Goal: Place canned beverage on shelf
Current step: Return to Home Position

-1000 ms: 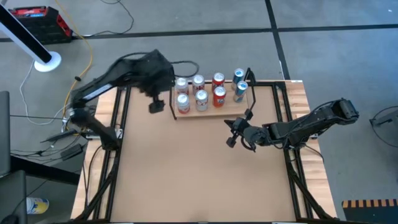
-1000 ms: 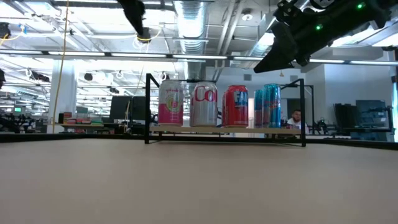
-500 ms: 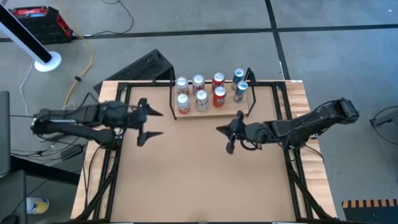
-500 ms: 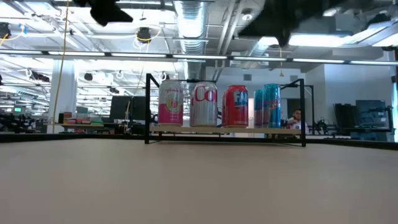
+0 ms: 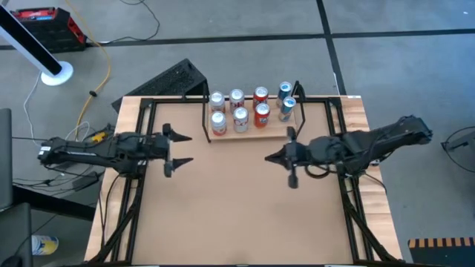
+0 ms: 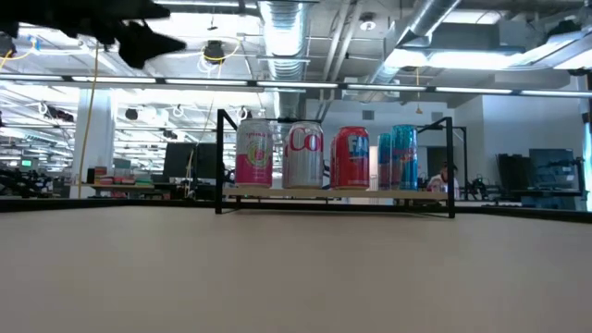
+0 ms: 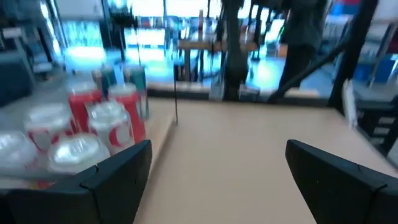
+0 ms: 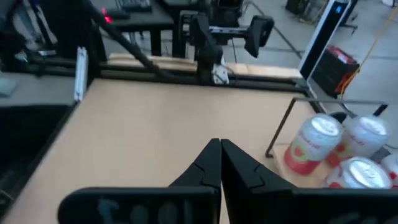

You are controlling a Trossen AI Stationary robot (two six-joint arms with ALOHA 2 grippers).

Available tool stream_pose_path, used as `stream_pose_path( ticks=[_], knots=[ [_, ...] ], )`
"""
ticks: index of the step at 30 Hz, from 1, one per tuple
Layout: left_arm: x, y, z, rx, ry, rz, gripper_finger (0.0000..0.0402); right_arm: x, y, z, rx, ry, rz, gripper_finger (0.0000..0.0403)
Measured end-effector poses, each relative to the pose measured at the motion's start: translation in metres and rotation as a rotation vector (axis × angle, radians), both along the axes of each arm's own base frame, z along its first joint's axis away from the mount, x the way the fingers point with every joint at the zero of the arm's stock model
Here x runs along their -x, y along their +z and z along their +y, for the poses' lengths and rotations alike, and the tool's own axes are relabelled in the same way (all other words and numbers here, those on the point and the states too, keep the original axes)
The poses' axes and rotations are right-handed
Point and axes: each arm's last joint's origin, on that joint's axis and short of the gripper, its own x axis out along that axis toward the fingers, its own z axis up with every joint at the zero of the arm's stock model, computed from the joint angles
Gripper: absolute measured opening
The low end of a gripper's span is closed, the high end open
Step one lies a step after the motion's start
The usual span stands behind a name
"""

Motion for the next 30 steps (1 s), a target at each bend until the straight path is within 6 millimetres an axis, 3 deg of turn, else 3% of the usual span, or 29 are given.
stream_pose_path(
  ticks=[3, 7, 13, 19, 25, 30],
  knots=[
    [0.016, 0.008, -0.001, -0.016, -0.002, -0.076, 0.0354, 0.024, 0.012, -0.005, -0.021, 0.001, -0.041, 0.0027],
    [0.038, 0.009, 0.001, -0.035, 0.072, -0.104, 0.0354, 0.051, 0.005, -0.014, -0.033, 0.000, -0.135, 0.0027],
    [0.057, 0.001, 0.006, -0.025, 0.190, -0.137, 0.0354, 0.061, -0.041, -0.034, -0.061, -0.089, -0.283, 0.0027],
    [0.047, -0.034, 0.007, -0.022, 0.250, -0.162, 0.0354, 0.060, -0.099, -0.049, -0.156, -0.073, -0.312, 0.0024],
    [0.036, -0.071, 0.006, -0.015, 0.251, -0.188, 0.0354, 0.066, -0.139, -0.054, -0.189, -0.087, -0.329, 0.0026],
    [0.034, -0.078, 0.007, -0.002, 0.257, -0.150, 0.0354, 0.074, -0.161, -0.055, -0.223, -0.088, -0.377, 0.0025]
  ],
)
